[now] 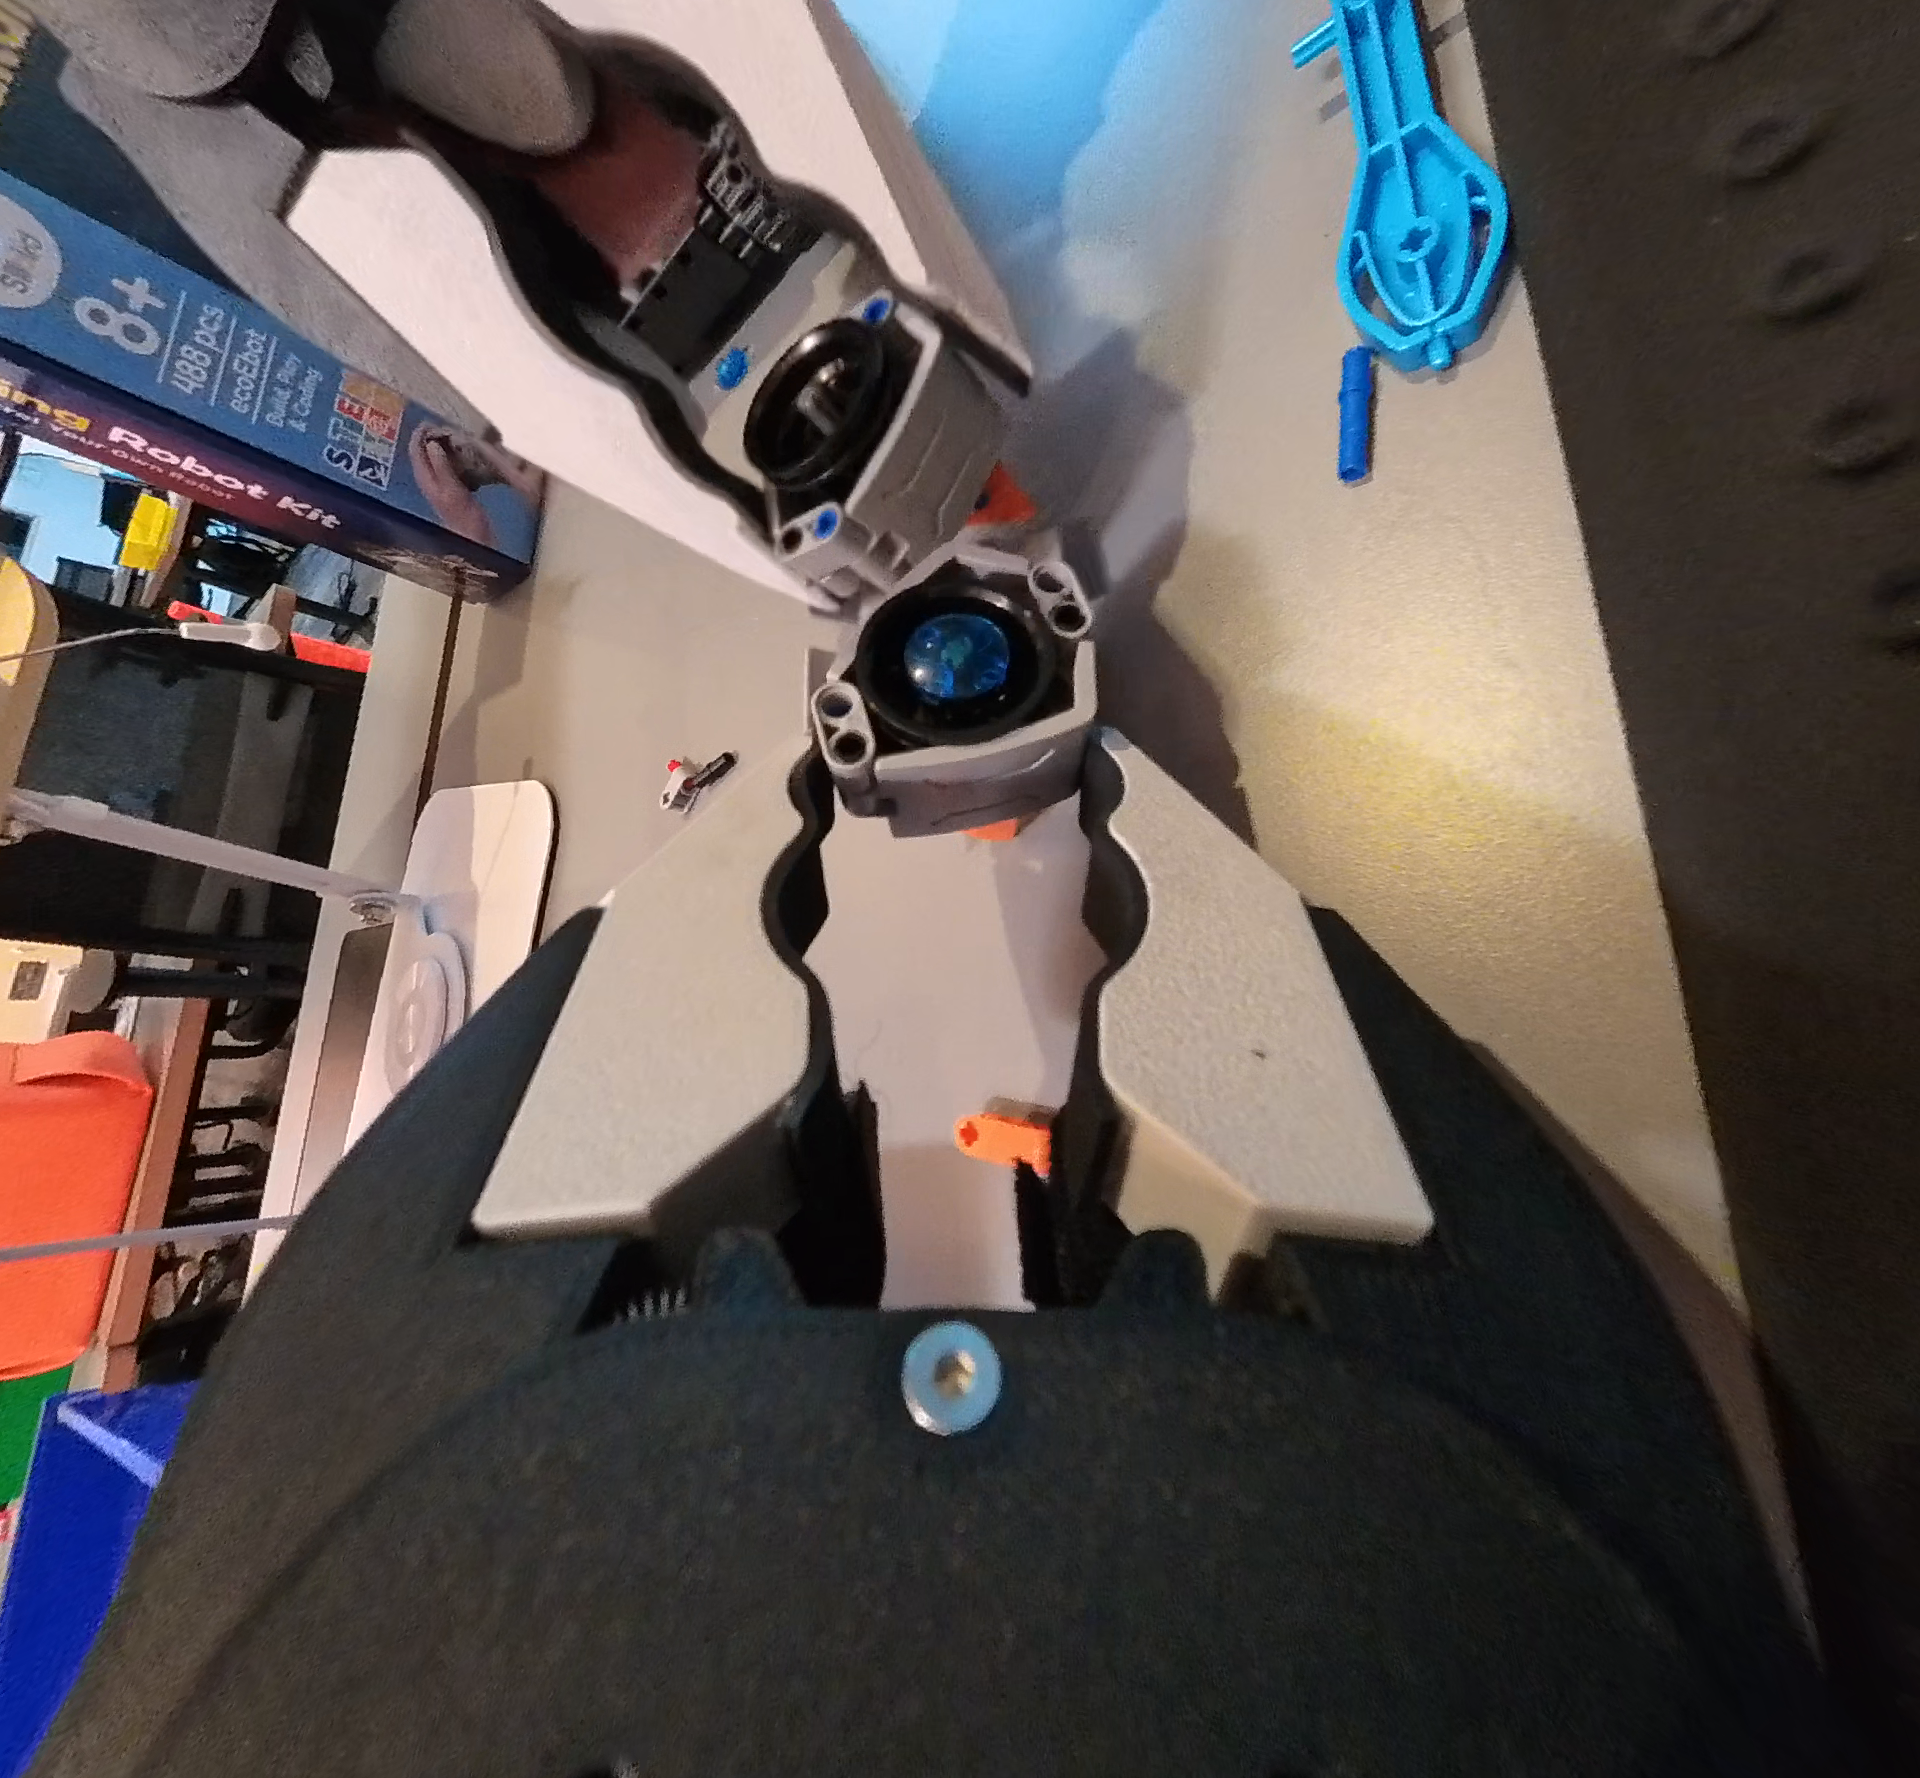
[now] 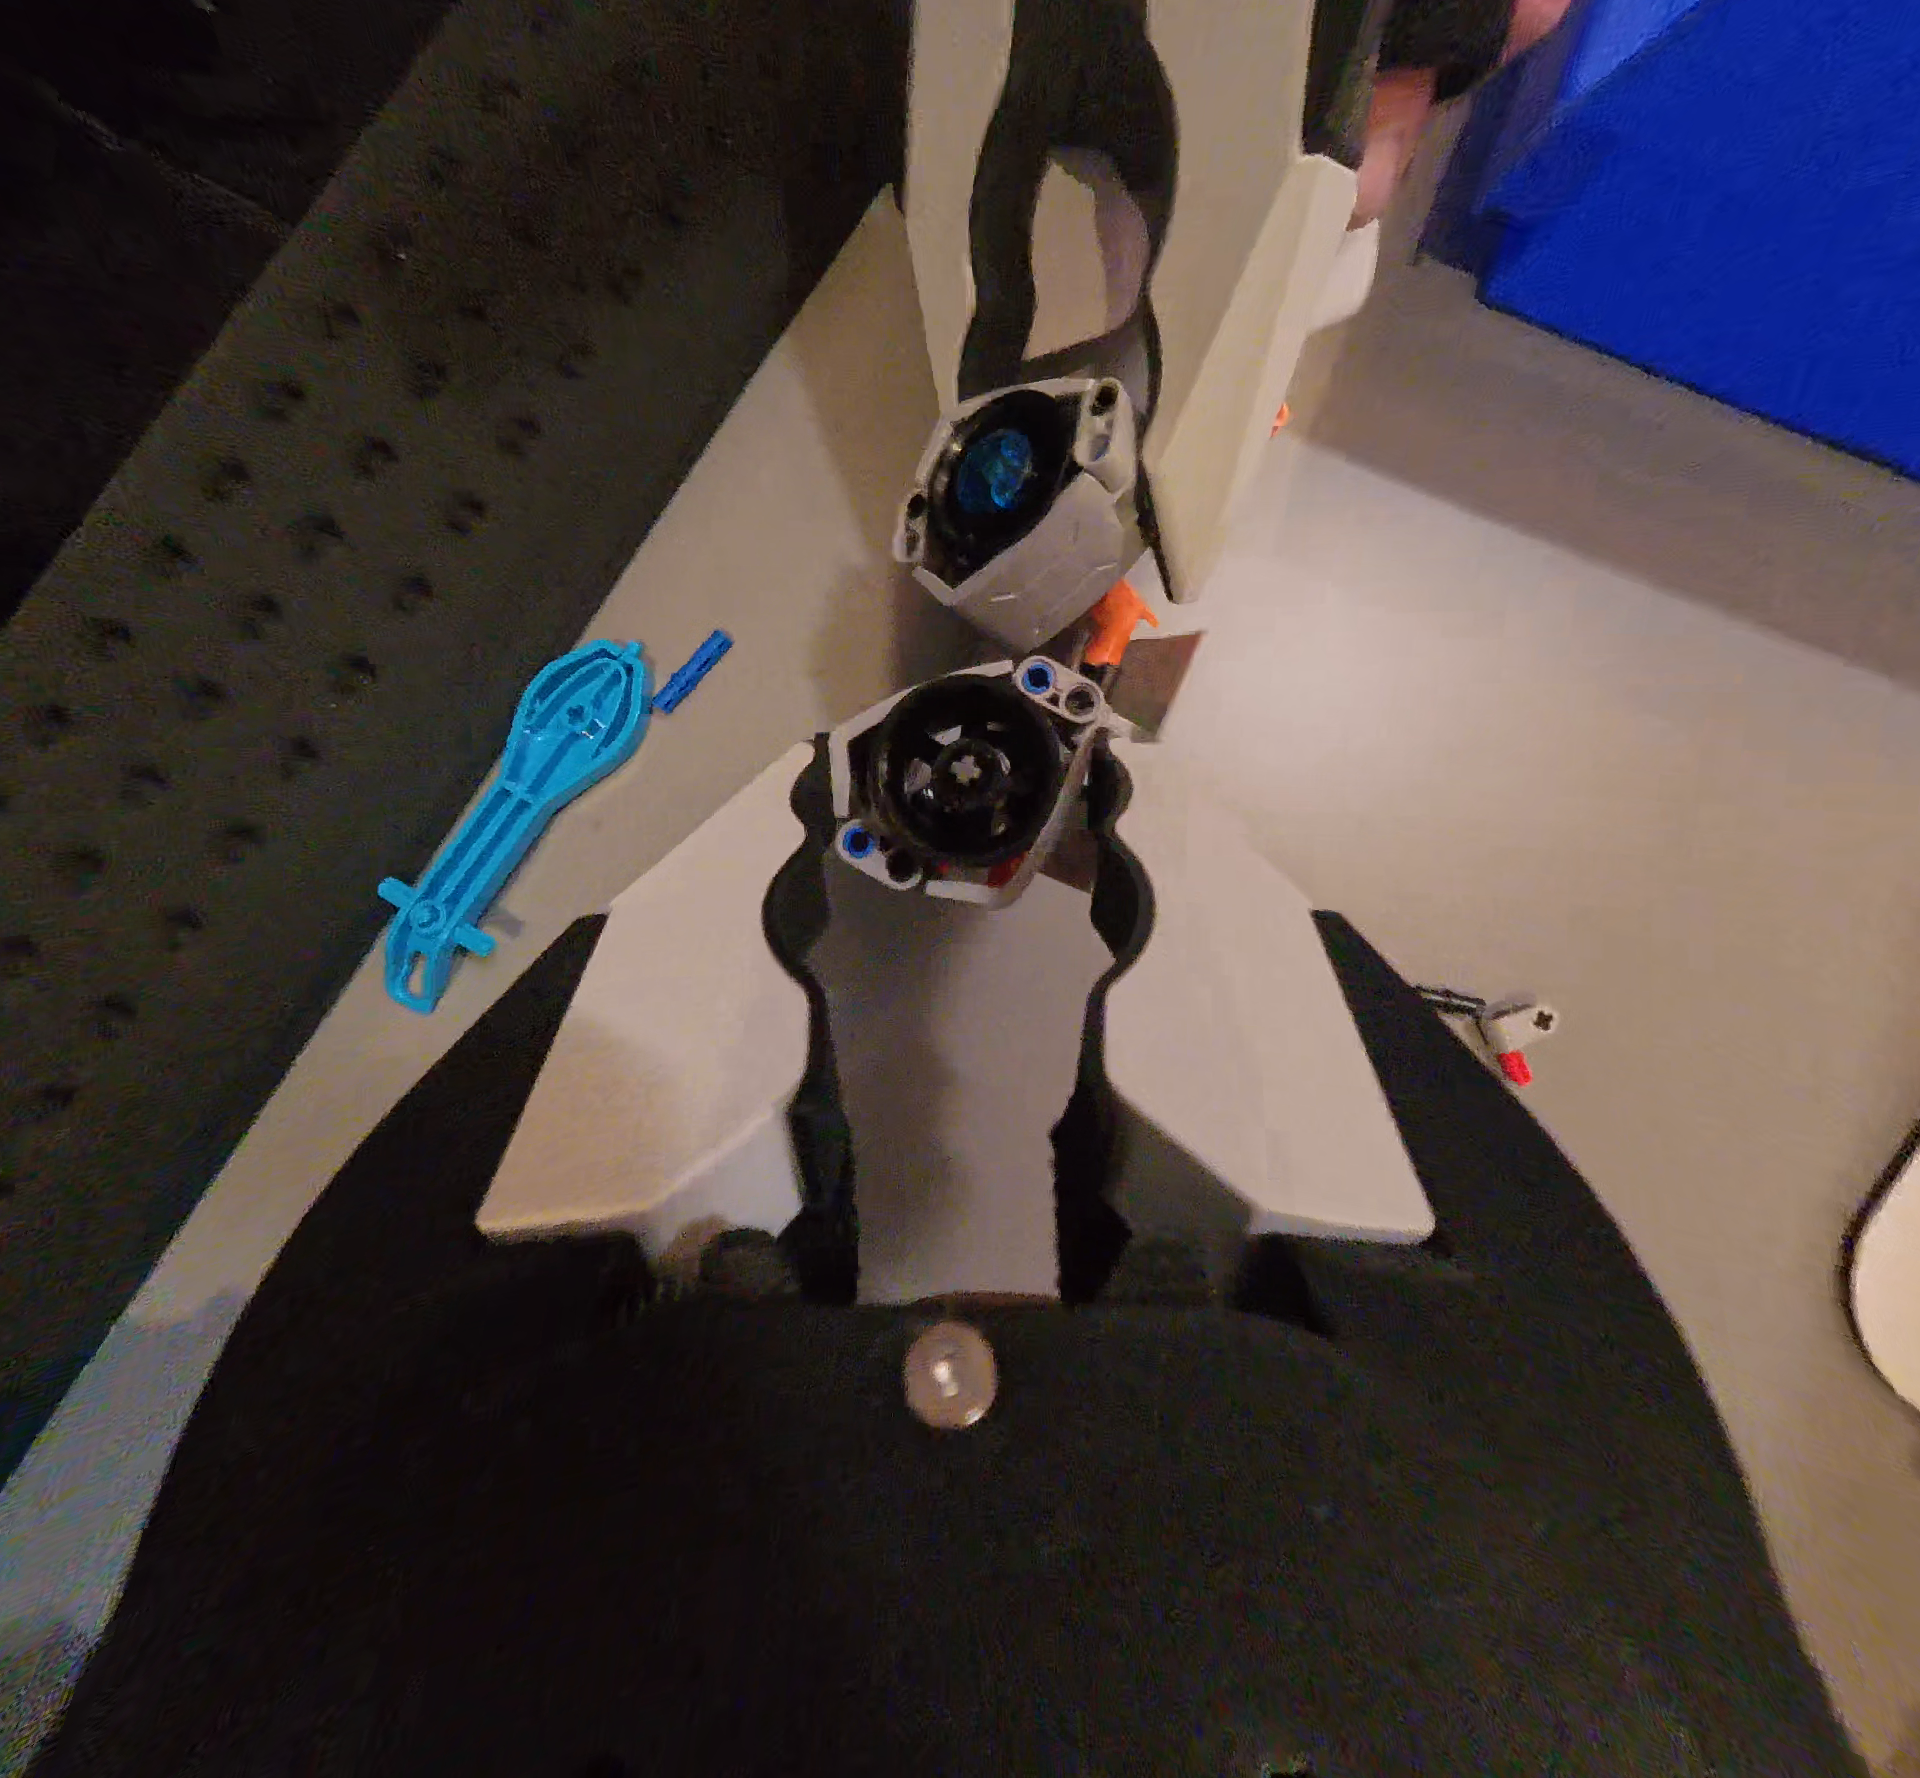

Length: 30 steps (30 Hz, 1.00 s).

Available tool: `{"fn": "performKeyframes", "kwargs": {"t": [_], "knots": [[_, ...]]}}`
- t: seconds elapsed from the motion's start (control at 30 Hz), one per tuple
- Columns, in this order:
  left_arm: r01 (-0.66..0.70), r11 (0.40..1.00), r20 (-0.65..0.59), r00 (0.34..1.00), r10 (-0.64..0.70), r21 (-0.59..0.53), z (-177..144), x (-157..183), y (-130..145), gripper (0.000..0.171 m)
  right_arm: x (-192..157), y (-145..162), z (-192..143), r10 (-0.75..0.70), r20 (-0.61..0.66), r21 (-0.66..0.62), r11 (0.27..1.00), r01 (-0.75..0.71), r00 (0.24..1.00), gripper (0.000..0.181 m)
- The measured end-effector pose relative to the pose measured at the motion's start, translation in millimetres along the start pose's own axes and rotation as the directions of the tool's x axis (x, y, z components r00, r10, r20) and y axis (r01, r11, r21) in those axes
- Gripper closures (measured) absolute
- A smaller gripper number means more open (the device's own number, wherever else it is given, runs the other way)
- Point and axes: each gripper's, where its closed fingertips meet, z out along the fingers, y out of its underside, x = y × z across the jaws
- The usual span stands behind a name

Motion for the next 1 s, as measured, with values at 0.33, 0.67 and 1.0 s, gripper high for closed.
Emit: {"fn": "performKeyframes", "kwargs": {"t": [0.33,0.67,1.0], "knots": [[0.052,0.999,0.015,0.999,-0.051,-0.005,1.6,-6.1,4.7,0.127,14.1,0.9,-1.6,0.174,-0.265,0.104,0.983,-0.152,0.949,0.136],[0.077,0.997,0.046,0.996,-0.076,-0.017,4.4,-10.5,6.6,0.126,23.0,8.5,-7.2,0.134,-0.629,0.118,0.99,-0.076,0.766,0.137],[0.094,0.995,0.073,0.993,-0.093,-0.02,5.8,-15.1,9.9,0.126,26.7,14.7,-6.1,0.049,-0.746,0.036,0.999,-0.034,0.664,0.136]]}}
